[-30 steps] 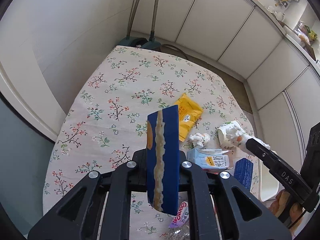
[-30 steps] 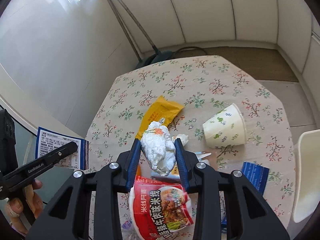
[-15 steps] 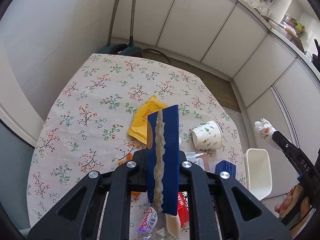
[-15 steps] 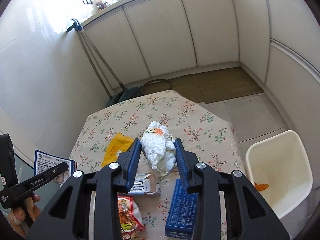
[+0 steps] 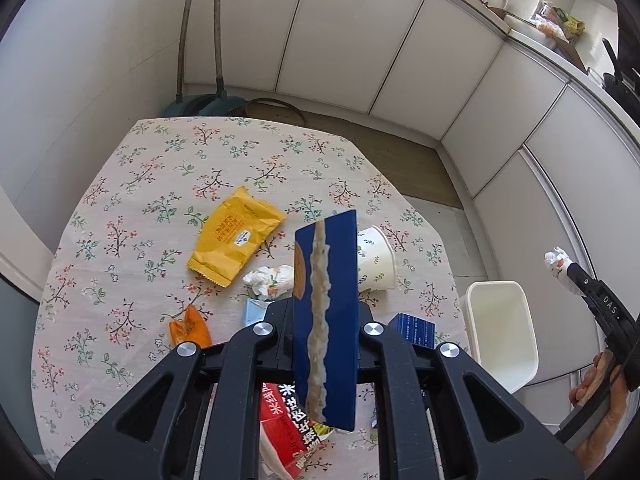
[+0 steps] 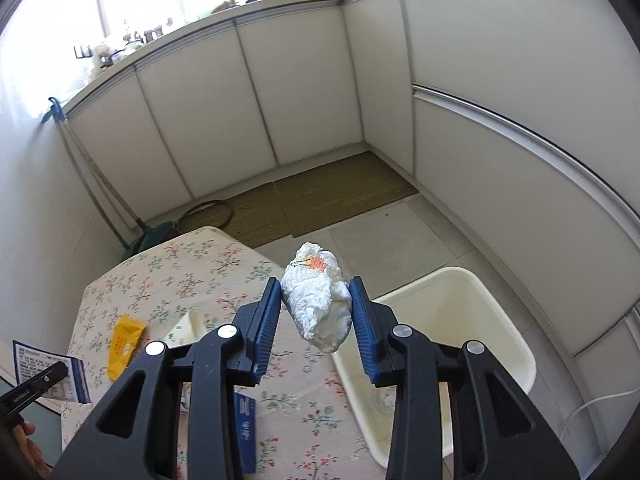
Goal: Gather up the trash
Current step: 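Carry the tissue over the bin and open the right tool, then carry the biscuit box over the bin and open the left tool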
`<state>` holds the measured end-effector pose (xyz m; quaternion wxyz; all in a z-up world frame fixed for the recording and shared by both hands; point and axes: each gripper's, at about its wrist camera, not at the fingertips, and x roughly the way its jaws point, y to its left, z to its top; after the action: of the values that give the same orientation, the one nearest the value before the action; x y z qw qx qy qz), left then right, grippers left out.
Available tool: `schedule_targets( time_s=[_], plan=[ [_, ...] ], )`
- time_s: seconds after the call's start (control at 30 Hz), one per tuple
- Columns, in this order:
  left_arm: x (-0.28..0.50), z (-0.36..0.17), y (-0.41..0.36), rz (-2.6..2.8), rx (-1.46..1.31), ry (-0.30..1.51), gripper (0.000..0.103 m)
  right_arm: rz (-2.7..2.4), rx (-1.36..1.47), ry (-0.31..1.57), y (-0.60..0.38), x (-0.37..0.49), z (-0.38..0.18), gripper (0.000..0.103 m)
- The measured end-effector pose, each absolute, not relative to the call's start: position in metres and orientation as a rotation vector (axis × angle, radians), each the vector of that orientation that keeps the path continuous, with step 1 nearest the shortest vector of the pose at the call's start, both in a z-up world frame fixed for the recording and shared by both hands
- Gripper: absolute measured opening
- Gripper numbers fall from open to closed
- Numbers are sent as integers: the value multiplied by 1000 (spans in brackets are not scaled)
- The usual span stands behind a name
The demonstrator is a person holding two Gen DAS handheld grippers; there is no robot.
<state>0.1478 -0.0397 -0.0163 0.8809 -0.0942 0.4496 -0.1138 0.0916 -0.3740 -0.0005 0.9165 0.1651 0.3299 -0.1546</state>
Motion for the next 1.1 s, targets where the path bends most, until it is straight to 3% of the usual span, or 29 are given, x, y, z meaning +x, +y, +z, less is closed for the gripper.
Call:
schedule_targets(
  time_s=[0.33, 0.47, 0.67, 1.1],
  plan=[
    [139, 1, -102, -318, -154, 891, 12, -525, 395, 736, -441, 67, -18, 41],
    [132, 6, -141, -379, -120, 866, 12, -578, 393, 733, -458, 53, -18, 64],
    [123, 4, -206, -480, -53, 845, 12, -661, 405, 731, -489, 33, -18, 83],
    [124, -22, -322, -628, -46, 941, 13, -741, 550, 740, -551, -13, -28, 84]
  ],
)
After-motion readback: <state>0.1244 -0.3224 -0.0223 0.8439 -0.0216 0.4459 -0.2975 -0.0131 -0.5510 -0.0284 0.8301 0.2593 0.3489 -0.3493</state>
